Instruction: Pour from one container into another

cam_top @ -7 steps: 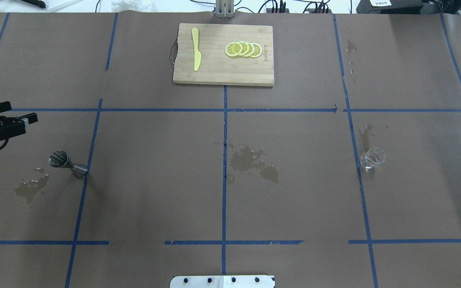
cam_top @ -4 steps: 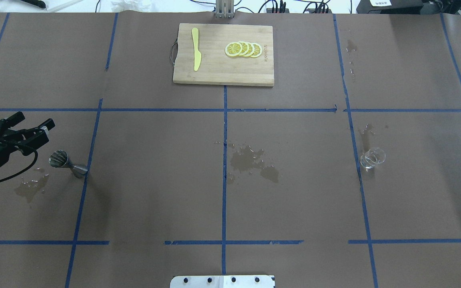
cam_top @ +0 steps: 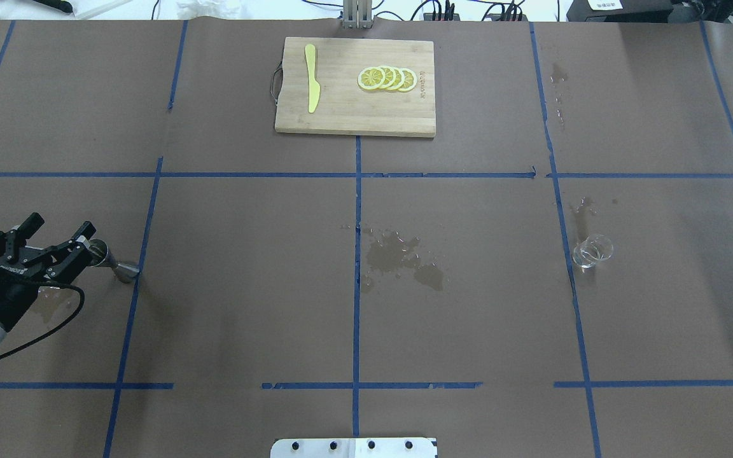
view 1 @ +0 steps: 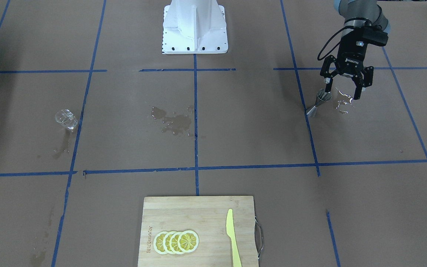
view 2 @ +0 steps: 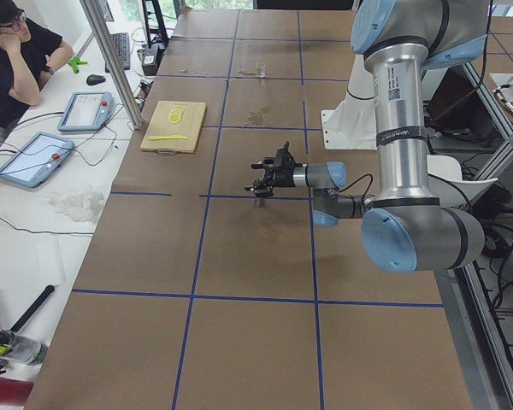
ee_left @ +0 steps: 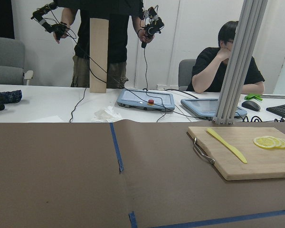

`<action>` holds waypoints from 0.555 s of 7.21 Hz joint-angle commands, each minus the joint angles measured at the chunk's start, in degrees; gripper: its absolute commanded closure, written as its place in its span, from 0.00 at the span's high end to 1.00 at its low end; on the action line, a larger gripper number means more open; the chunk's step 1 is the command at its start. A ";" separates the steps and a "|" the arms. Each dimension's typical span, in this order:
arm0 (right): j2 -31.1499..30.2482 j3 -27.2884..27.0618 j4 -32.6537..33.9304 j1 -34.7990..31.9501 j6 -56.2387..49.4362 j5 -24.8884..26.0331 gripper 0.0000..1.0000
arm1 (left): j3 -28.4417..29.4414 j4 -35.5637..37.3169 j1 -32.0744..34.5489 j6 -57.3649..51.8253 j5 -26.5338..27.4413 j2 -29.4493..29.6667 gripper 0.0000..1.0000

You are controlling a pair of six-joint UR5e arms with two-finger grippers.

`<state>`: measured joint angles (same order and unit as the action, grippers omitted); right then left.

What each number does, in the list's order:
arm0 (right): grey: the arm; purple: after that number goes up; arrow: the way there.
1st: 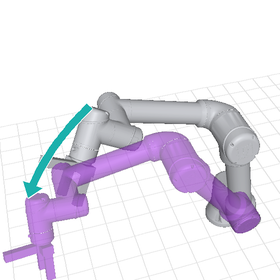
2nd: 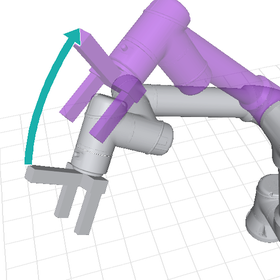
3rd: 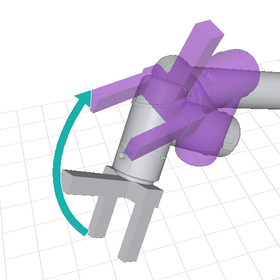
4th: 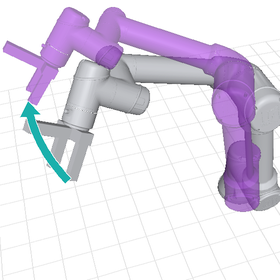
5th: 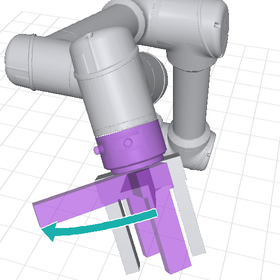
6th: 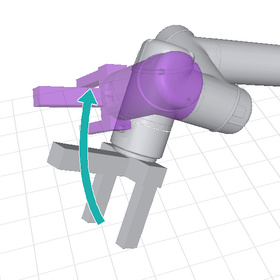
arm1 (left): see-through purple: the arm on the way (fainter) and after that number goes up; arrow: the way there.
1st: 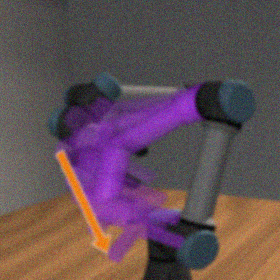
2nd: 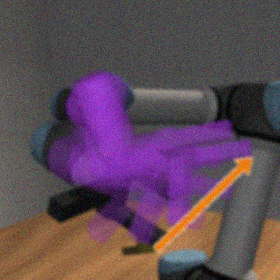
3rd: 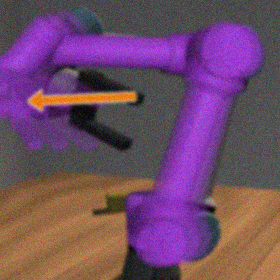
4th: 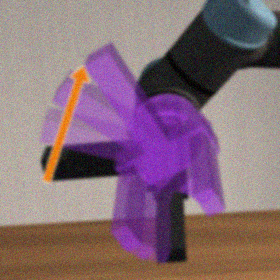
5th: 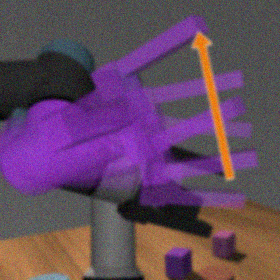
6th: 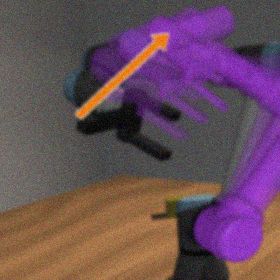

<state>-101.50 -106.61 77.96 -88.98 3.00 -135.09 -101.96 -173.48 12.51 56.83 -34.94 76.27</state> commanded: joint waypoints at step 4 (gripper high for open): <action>-0.02 0.09 0.00 0.04 0.07 0.00 1.00 | 4.38 -0.19 -5.65 3.73 6.89 2.73 1.00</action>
<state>-101.51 -106.55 77.96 -88.96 3.07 -135.09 -99.23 -173.70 7.73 60.32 -29.21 77.71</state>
